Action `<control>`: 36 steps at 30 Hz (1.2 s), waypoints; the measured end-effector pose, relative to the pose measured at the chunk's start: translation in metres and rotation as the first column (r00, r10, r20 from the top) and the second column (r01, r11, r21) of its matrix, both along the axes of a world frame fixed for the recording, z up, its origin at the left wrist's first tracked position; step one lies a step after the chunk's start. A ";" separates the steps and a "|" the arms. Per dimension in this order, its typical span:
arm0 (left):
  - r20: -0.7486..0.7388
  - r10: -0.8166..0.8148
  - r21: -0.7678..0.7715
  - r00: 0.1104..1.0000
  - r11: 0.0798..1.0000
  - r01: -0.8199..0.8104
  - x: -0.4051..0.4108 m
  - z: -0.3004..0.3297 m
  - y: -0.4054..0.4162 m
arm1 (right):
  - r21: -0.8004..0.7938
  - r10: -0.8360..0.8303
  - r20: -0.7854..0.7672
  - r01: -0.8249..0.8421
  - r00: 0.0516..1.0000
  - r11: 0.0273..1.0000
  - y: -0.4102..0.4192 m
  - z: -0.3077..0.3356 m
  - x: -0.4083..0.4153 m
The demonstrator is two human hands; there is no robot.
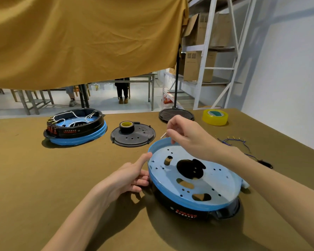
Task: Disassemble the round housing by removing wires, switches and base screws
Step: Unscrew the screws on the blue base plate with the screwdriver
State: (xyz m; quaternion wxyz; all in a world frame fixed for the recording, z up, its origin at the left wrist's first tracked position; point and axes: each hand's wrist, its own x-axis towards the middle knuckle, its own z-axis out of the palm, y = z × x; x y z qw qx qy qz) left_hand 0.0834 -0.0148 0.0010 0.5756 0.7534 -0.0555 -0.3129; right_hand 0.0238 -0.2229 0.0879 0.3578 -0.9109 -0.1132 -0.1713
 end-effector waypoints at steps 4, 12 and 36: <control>0.002 0.049 -0.042 0.999 0.998 -0.049 0.002 -0.006 -0.005 | 0.248 -0.098 -0.004 0.096 0.995 0.964 -0.041 -0.021 -0.023; 0.053 0.148 -0.094 0.988 0.985 -0.142 0.007 -0.014 -0.007 | 0.358 -0.352 0.032 0.318 0.935 0.878 -0.119 -0.047 -0.082; 0.008 0.494 -0.244 0.870 0.844 -0.477 0.017 0.000 0.020 | -0.153 -0.502 -0.118 0.484 0.857 0.862 -0.149 -0.089 -0.023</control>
